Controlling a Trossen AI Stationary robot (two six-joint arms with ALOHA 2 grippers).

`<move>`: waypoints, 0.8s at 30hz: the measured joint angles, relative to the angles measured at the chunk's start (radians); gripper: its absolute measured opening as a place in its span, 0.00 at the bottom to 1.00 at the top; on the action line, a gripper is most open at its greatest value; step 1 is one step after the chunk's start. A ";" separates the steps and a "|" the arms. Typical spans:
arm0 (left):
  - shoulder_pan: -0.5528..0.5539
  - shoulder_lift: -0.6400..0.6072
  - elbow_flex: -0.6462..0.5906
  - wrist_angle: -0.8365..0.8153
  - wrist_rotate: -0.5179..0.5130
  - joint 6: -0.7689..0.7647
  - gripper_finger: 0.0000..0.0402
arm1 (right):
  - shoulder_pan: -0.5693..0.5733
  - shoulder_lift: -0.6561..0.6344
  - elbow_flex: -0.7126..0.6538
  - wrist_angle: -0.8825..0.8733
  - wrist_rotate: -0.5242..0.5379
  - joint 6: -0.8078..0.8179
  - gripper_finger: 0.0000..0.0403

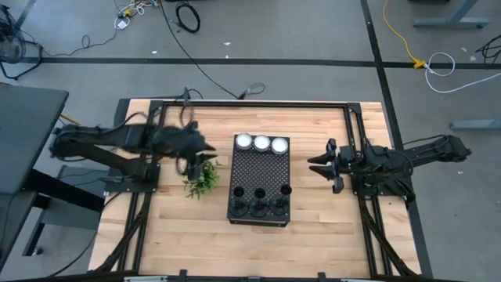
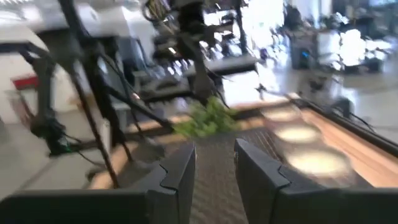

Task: Pick & Place candle stick holders
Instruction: Return to Home Position

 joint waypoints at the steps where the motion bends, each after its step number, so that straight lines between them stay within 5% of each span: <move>1: -0.015 -0.045 -0.072 0.051 0.000 -0.014 0.23 | 0.000 -0.023 0.000 -0.050 0.014 -0.002 0.28; 7: -0.079 -0.291 -0.372 0.247 -0.016 -0.019 0.23 | 0.000 -0.140 0.000 -0.279 0.135 0.005 0.28; 17: -0.139 -0.621 -0.776 0.604 -0.040 0.003 0.23 | 0.000 -0.272 -0.001 -0.419 0.181 -0.058 0.28; 24: -0.141 -0.726 -0.991 0.820 -0.060 0.006 0.23 | 0.000 -0.347 -0.120 -0.309 0.210 -0.061 0.28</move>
